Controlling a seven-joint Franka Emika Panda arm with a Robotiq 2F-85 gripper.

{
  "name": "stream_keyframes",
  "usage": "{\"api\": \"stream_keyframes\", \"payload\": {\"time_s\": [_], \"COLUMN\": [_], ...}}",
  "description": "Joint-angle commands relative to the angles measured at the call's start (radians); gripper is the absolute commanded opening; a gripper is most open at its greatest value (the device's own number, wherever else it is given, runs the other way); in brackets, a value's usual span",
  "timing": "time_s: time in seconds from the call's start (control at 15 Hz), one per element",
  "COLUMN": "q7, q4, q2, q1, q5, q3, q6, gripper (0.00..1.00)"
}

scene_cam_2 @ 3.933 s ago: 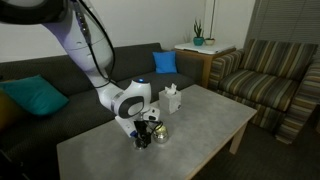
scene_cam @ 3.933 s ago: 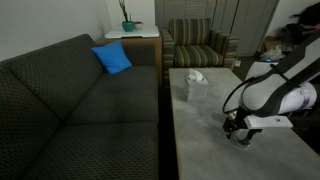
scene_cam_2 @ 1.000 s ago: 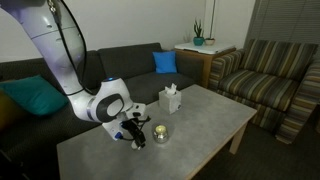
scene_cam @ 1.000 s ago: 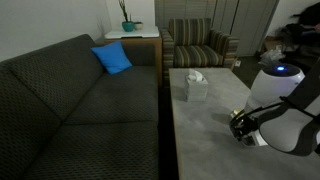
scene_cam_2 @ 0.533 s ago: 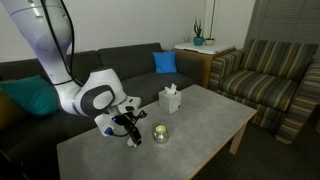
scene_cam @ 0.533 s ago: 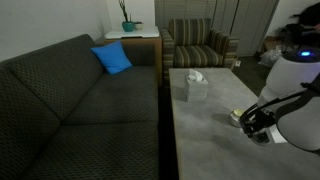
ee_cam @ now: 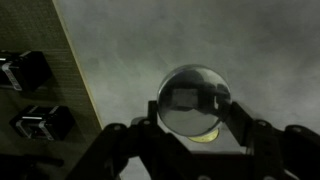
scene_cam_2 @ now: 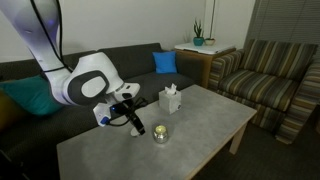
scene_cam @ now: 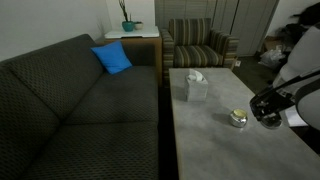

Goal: Put the silver lid on the silver bottle

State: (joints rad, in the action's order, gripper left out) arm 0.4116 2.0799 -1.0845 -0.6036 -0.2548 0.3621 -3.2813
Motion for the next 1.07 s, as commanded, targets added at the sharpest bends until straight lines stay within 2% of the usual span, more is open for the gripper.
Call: {"api": "stream_keyframes", "payload": {"time_s": [0.0,0.2,0.27,0.67,0.73,1.0], "q7": [-0.044,-0.055,-0.050,-0.056,-0.056,-0.124], "q4": [0.048,0.036,0.006,0.006,0.006,-0.021], "q2": [0.061,0.065,0.036,0.044,0.044,0.066], "q1": [0.018,-0.001,0.006,0.004,0.004,0.080], "q5": [-0.048,-0.085,-0.092,-0.095,-0.095,-0.029], "q3": [0.023,0.080,0.058,0.077,0.077,0.044], "q6": [-0.042,-0.053,-0.037,-0.041,-0.041,0.002], "gripper": [0.44,0.44,0.69,0.69,0.44,0.44]}}
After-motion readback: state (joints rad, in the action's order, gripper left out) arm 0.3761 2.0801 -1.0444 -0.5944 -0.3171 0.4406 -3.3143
